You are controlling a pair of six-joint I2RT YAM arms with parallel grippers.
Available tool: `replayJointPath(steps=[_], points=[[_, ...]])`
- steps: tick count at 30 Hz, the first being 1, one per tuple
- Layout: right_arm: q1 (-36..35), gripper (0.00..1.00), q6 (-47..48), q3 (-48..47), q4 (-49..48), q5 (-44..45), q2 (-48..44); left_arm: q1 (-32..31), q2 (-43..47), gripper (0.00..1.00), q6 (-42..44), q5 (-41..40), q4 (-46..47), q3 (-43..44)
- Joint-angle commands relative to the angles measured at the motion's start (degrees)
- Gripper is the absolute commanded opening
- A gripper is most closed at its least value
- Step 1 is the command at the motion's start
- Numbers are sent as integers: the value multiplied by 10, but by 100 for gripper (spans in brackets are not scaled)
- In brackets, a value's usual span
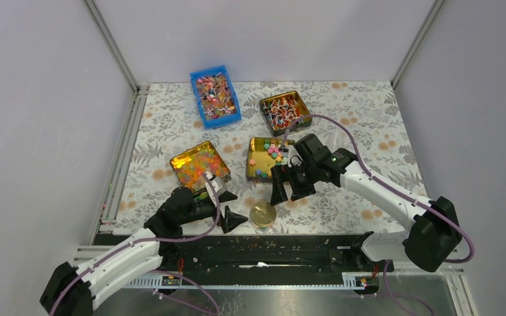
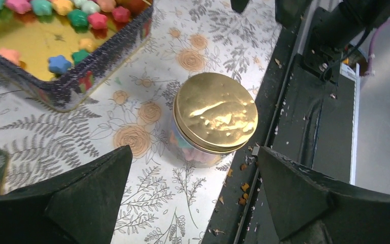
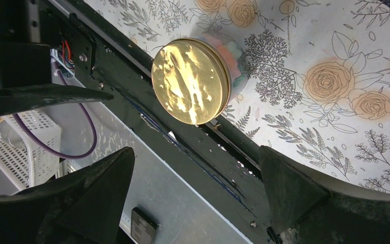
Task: Pack the candies
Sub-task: Close the bottle lid on the packing bottle, then pick up the packing bottle from the center of the board.
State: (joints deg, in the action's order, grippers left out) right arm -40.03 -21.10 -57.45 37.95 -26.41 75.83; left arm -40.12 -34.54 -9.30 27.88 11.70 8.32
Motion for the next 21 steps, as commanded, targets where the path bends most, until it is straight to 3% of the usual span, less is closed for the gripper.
replayJointPath(steps=[1, 21], points=[[2, 100, -8, 5, 3, 36, -30, -16, -61, 99, 36, 64, 157, -21], [63, 100, -22, 14, 3, 28, -71, -104, -343, 99, 120, 1, 365, -37]])
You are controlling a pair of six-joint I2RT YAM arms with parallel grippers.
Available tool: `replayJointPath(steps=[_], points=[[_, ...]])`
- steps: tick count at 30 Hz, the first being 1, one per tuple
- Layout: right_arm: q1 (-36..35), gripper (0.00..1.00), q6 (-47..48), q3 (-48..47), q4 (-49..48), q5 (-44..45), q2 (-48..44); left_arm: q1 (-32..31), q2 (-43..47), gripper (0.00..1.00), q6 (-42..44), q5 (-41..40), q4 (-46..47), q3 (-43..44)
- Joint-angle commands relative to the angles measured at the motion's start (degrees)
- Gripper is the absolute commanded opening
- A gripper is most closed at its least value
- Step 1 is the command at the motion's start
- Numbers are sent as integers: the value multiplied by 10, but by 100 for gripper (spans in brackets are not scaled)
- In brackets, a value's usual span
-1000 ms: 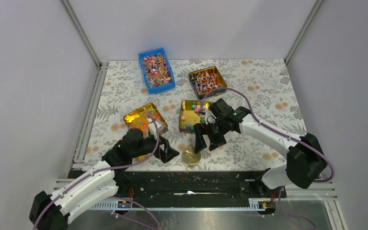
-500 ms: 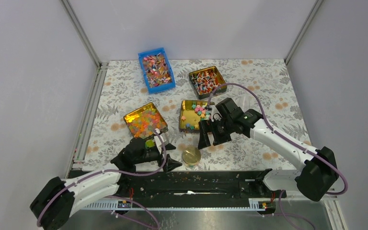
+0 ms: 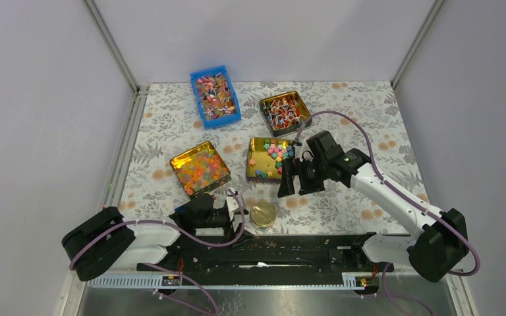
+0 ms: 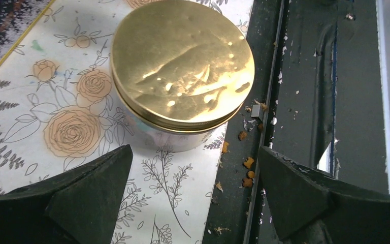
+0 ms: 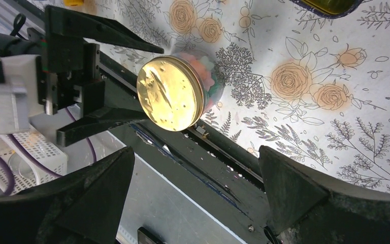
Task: Pack the candies
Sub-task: Pick up the packing bottle from the center of the board.
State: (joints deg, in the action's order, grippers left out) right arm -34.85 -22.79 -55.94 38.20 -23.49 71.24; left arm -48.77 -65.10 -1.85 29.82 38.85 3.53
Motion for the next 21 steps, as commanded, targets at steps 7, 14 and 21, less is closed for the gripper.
replayJointPath(steps=[7, 14, 21], points=[[27, 100, -9, 0, 2, -8, -44, -33, -146, 99, 74, -33, 191, 19], [37, 100, -5, -6, 22, -4, -63, -38, -306, 99, 48, -27, 380, 26], [40, 100, -6, -4, 40, 11, -86, -47, -377, 95, 52, -4, 434, 56]])
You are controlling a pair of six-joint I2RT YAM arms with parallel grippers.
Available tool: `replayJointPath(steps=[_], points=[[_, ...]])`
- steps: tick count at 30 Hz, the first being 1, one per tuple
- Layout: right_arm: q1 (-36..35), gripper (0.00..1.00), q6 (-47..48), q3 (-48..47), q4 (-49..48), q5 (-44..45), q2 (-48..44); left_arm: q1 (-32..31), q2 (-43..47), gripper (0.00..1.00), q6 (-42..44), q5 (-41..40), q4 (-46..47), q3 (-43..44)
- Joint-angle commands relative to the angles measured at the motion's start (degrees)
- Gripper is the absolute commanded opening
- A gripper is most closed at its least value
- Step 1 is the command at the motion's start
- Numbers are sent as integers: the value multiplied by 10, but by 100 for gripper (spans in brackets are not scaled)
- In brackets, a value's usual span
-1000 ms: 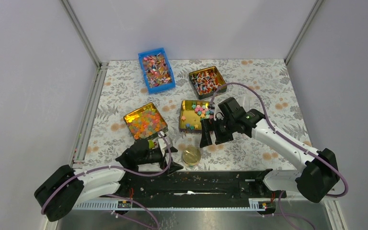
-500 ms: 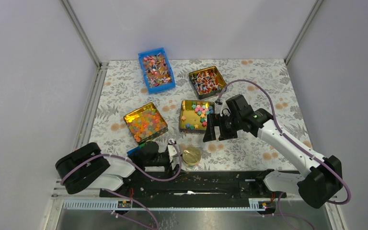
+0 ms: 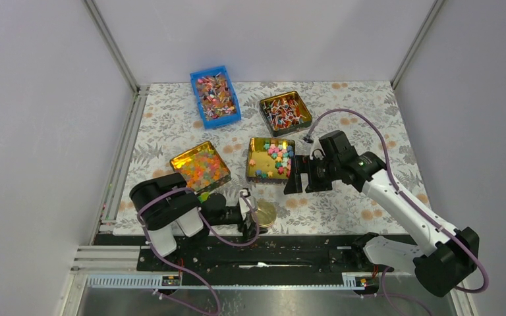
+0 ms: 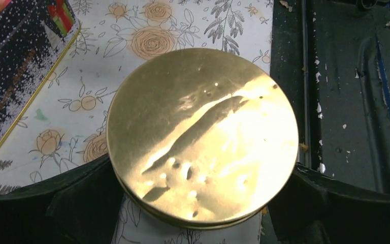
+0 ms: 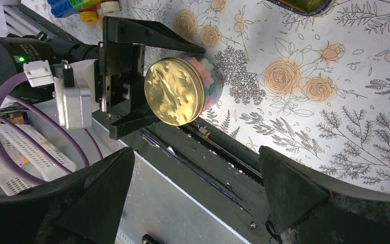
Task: Pack the candies
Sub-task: Pick up the packing bottle from the center of the board.
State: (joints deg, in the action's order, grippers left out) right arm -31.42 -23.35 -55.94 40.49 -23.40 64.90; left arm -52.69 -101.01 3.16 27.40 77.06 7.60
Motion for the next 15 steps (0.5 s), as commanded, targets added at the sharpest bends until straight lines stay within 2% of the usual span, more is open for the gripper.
replayJointPath(steps=[1, 3, 10, 12, 15], points=[[5, 100, -1, -3, 17, 11, -24, -8, -20, 95, 10, 22, 51, 17], [6, 100, -4, -3, 17, 10, -23, -9, -22, 92, 18, 20, 50, 20], [6, 100, 7, -22, 17, 9, -10, -8, -15, 73, 24, 18, 49, 9], [6, 100, 13, -28, 16, 10, -11, -9, -8, 74, 27, 19, 49, 4], [6, 100, 19, -36, 15, 12, -13, -9, -2, 91, 34, 14, 41, 0]])
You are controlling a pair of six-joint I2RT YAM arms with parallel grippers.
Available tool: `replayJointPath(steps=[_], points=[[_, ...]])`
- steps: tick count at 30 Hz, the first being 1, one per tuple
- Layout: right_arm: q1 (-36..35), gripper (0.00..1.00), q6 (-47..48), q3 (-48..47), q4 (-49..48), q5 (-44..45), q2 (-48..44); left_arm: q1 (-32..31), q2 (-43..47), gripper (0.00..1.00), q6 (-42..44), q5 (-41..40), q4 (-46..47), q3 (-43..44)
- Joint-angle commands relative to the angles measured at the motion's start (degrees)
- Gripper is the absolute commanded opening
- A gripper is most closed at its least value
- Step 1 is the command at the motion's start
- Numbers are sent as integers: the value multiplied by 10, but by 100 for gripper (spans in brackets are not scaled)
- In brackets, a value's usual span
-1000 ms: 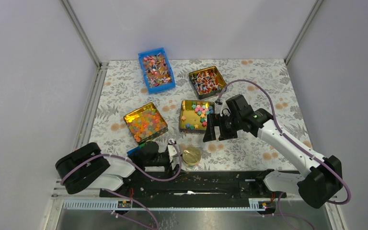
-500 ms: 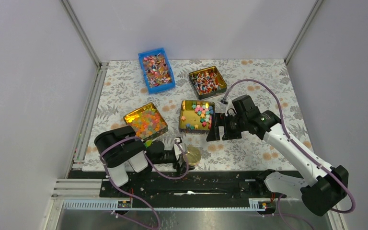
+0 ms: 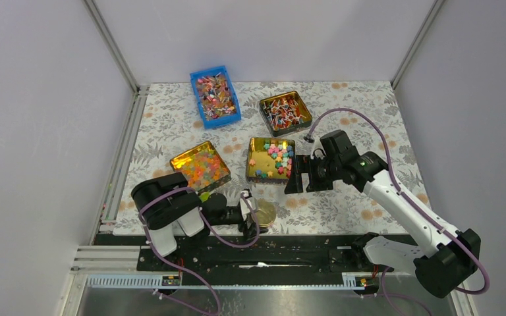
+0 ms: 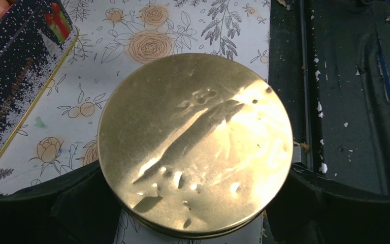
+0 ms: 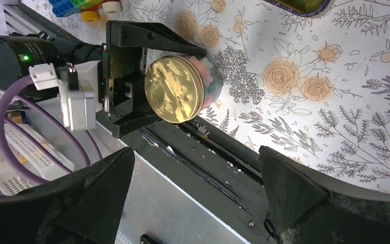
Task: Pack the candies
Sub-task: Pick up the packing bottle from the center of the board.
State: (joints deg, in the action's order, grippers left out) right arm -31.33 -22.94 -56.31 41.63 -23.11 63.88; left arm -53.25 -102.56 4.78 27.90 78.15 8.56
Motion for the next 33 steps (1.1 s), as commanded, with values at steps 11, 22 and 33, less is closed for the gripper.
replayJointPath(steps=[11, 22, 33], points=[[5, 100, 16, -31, 4, 9, -3, -5, 8, 87, 59, -22, 35, -24], [5, 100, 28, -28, -40, 1, -32, -5, 50, 68, 45, -38, 33, -9], [5, 100, 44, -73, -41, 26, -34, -5, 310, 63, 37, -74, -297, 56]])
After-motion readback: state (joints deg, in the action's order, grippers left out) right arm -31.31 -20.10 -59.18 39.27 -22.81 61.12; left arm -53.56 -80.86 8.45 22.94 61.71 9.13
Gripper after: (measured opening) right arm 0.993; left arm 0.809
